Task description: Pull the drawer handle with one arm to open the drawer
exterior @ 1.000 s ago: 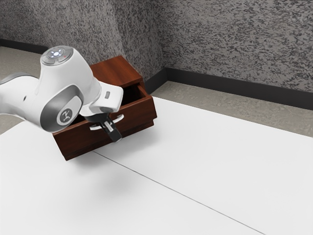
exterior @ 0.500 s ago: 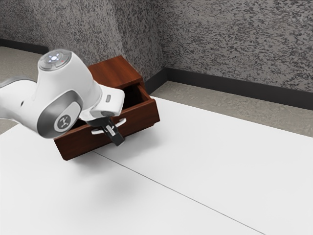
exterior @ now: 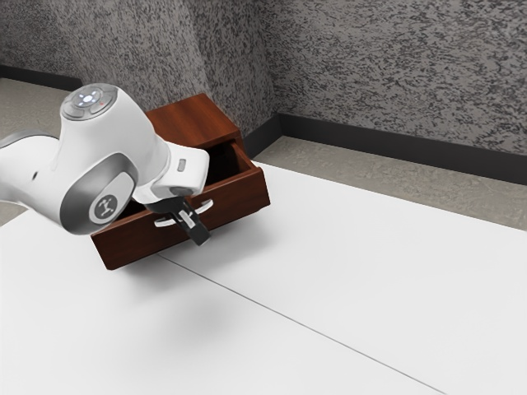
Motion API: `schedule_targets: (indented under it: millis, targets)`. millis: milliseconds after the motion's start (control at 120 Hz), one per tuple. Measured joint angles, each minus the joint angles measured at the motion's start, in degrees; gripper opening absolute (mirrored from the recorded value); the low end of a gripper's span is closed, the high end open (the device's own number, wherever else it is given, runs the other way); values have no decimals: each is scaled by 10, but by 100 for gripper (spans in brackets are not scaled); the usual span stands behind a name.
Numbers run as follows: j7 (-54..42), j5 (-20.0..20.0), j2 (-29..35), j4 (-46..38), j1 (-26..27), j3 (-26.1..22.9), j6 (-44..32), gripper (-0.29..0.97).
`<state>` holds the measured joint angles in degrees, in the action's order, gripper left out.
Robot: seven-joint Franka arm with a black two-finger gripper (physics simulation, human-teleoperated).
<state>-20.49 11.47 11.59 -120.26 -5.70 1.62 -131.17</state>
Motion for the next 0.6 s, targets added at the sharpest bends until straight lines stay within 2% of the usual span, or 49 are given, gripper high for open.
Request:
schedule_targets:
  millis: [292, 433, 517, 600]
  targets:
    - [2, 13, 20, 8, -1, 3, 1, 48]
    - [10, 18, 35, 50, 6, 2, 19, 52]
    - [66, -43, 37, 106, 42, 5, 63, 57]
    - [178, -101, 35, 180, 97, 18, 138, 60]
